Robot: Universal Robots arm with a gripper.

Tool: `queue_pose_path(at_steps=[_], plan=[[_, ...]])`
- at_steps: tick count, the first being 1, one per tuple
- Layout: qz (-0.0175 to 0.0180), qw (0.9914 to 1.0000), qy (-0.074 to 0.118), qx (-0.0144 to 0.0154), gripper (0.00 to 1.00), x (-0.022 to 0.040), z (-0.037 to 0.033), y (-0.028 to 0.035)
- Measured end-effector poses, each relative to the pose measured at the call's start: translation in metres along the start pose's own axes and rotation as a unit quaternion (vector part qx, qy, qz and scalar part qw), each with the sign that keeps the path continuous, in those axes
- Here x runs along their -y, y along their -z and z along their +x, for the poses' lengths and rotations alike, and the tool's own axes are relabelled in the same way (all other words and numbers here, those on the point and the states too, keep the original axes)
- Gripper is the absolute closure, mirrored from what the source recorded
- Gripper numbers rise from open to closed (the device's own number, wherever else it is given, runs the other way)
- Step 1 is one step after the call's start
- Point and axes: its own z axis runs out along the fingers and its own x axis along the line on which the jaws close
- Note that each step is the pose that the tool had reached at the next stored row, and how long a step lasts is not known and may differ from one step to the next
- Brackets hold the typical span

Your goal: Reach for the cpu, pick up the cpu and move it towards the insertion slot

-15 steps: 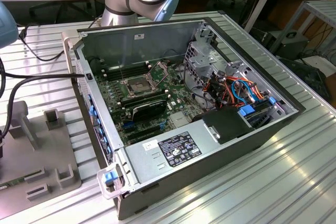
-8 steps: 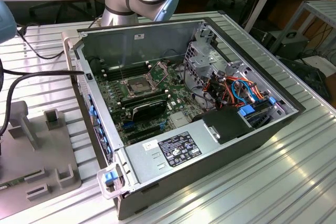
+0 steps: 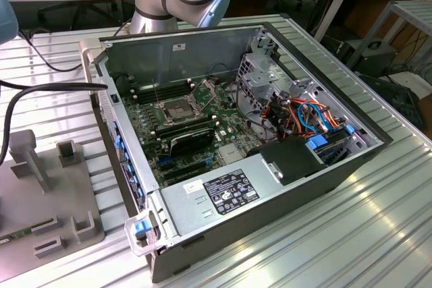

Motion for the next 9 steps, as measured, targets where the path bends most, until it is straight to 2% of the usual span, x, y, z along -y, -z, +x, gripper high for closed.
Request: queue_pose_path(at_steps=[5, 9], plan=[[0.0001, 1.00000, 0.000, -0.0001, 0.45, 0.0000, 0.0000, 0.0007], [0.0001, 1.00000, 0.000, -0.0001, 0.45, 0.0003, 0.0001, 0.0095]])
